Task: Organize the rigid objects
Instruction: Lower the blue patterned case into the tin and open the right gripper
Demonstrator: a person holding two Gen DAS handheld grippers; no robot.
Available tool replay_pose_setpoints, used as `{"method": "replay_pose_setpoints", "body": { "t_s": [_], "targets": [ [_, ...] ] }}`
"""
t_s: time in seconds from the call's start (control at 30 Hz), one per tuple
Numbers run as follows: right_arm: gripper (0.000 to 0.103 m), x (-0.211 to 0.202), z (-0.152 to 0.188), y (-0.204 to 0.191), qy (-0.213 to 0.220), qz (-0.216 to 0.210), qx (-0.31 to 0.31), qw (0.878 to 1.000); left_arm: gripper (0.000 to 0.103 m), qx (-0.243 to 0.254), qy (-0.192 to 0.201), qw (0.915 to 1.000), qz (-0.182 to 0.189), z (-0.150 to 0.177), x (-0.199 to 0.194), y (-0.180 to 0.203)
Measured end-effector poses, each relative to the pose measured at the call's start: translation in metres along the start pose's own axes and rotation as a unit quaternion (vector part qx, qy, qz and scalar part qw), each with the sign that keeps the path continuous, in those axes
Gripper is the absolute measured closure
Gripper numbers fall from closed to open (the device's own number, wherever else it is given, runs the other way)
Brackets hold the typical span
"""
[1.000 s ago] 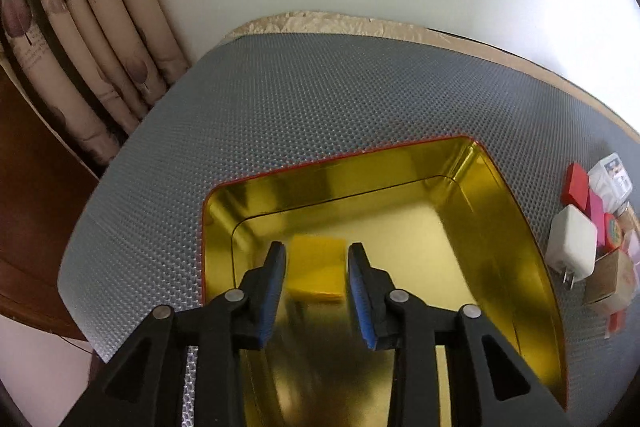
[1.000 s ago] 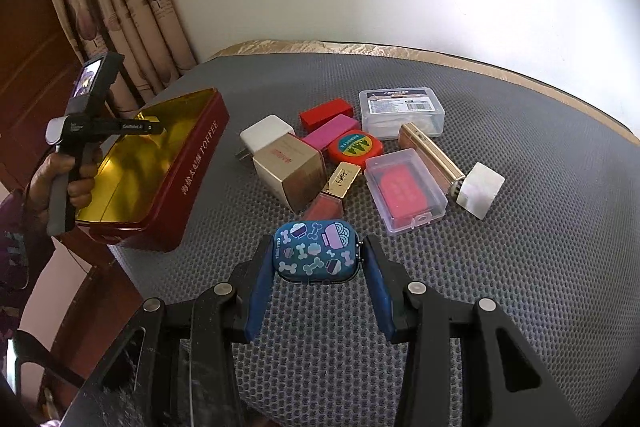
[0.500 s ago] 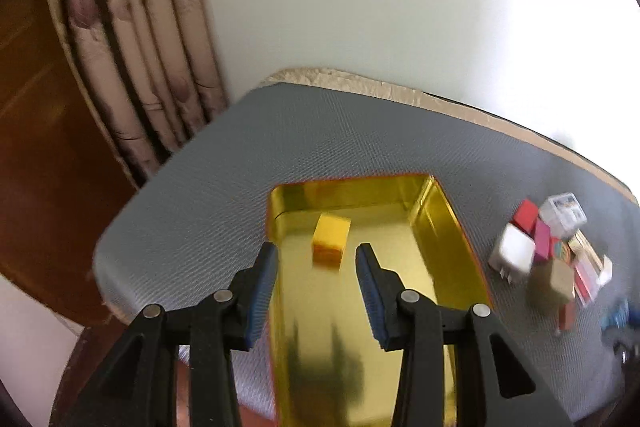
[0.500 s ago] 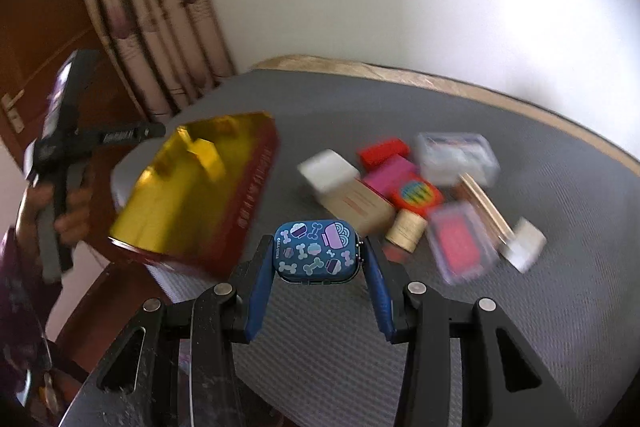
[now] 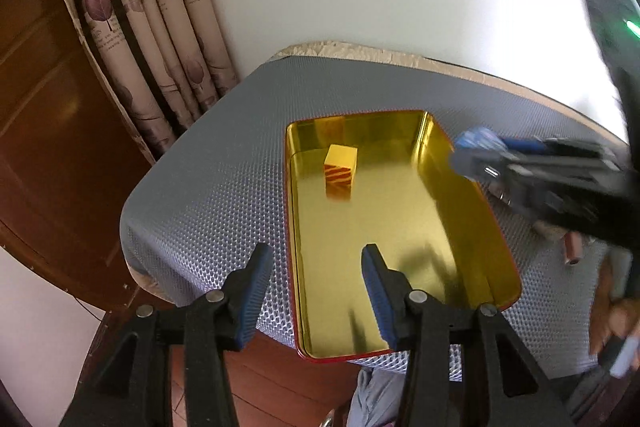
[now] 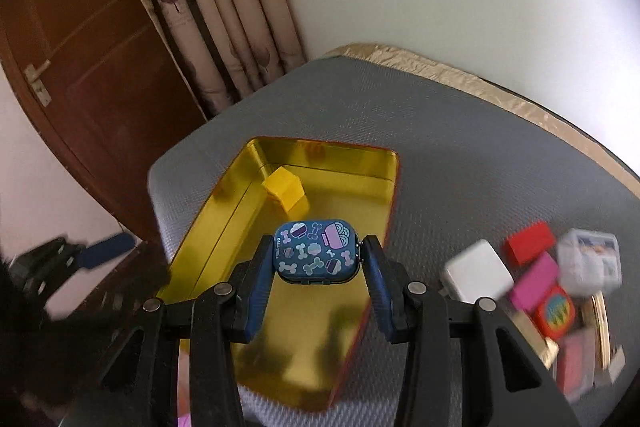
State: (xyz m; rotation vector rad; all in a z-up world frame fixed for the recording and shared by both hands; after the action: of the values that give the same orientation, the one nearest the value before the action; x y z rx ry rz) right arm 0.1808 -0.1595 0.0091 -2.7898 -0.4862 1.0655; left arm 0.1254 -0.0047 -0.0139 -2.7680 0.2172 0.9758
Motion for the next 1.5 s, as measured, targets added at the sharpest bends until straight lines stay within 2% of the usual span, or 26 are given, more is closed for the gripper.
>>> {"method": "replay_pose_setpoints", "body": {
  "t_s": [0.27, 0.7, 0.8, 0.87, 0.93, 1.1, 1.17, 1.23, 1.3, 1.4, 1.5],
  "targets": [
    [0.062, 0.06, -0.007, 0.0, -0.043, 0.018, -0.018, 0.999, 0.056, 0.003, -0.023, 0.9997, -0.001, 0.01, 0.013, -0.003],
    [0.061, 0.108, -0.007, 0.01, -0.071, 0.027, -0.011, 0.997, 0.056, -0.008, -0.048, 0.9988, 0.002, 0.018, 0.027, -0.011],
    [0.057, 0.108, -0.012, 0.008, -0.062, 0.024, -0.009, 0.998, 0.056, -0.002, -0.048, 0.9989, -0.001, 0.02, 0.027, -0.009],
    [0.042, 0.102, -0.017, 0.008, -0.047, 0.029, -0.002, 0.998, 0.056, 0.003, -0.047, 0.9989, 0.0, 0.02, 0.026, -0.007],
    [0.042, 0.095, -0.022, 0.009, -0.03, 0.027, 0.002, 0.999, 0.056, 0.006, -0.046, 0.9989, -0.002, 0.02, 0.025, -0.006],
    [0.04, 0.053, -0.029, 0.014, 0.027, 0.009, 0.03, 0.999, 0.056, 0.012, -0.042, 0.999, -0.005, 0.019, 0.023, -0.006],
    [0.028, 0.02, -0.02, 0.02, 0.062, 0.014, 0.03, 0.998, 0.056, 0.017, -0.04, 0.999, -0.008, 0.019, 0.022, -0.004],
    [0.025, -0.013, -0.005, 0.028, 0.09, 0.03, 0.022, 0.995, 0.056, 0.022, -0.037, 0.9991, -0.009, 0.019, 0.02, -0.001],
    [0.023, -0.055, 0.022, 0.045, 0.111, 0.064, 0.006, 0.992, 0.056, 0.03, -0.03, 0.999, -0.008, 0.019, 0.016, 0.005],
    [0.02, -0.115, 0.068, 0.085, 0.112, 0.135, -0.01, 0.984, 0.056, 0.042, -0.023, 0.9989, 0.001, 0.02, 0.01, 0.017],
    [0.019, -0.174, 0.111, 0.144, 0.097, 0.204, 0.027, 0.974, 0.056, 0.053, -0.019, 0.9984, 0.01, 0.019, 0.003, 0.029]
  ]
}}
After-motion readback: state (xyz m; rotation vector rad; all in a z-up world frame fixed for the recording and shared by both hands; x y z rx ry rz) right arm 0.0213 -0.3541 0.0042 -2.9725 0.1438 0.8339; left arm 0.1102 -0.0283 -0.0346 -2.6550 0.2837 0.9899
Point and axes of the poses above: each gripper's, at about its wrist camera, not at the fingertips, and x roughly the way its jaws point, y to its right, z to its underside, the point moved 5 cm from there along x, roughly the way its jaws point, and after that the axes turned 14 degrees about y, right-handed, at the moved point
